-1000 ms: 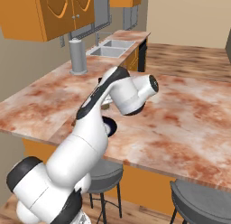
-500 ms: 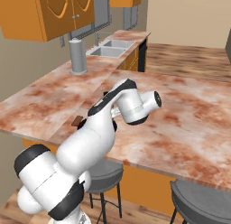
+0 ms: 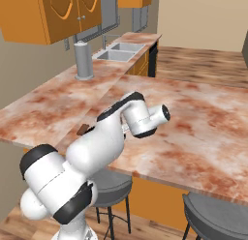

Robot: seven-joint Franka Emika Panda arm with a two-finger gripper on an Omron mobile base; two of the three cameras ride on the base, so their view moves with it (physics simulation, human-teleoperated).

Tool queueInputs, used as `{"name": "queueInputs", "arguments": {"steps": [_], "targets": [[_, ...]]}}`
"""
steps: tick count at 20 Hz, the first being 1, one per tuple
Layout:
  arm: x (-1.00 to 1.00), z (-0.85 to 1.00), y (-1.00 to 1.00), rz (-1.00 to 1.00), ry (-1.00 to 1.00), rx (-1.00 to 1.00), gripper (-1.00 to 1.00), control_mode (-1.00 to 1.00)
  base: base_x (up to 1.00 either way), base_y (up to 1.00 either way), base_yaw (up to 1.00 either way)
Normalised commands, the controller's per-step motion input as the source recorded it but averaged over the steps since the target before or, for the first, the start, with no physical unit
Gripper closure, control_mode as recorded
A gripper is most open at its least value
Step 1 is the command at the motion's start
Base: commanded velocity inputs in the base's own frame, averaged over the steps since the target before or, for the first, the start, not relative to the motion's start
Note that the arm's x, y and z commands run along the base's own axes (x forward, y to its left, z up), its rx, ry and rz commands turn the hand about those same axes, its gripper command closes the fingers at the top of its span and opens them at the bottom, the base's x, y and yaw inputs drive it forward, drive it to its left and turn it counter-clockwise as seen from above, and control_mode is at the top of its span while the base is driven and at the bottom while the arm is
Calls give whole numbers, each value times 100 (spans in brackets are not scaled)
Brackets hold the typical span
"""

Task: Take the cinnamon bottle from the cabinet and place it on the dining table, next to the plate with the cupcake. Then take the chocolate from the dining counter and place it on the cupcake plate.

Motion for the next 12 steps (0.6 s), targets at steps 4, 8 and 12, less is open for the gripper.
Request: {"name": "queueInputs", "arguments": {"steps": [4, 8, 12], "targets": [[5, -40, -16, 18, -6, -1, 100, -100, 0, 0, 0], [9, -19, -18, 17, -20, 0, 100, -100, 0, 0, 0], [14, -23, -9, 12, -14, 3, 100, -100, 0, 0, 0]]}}
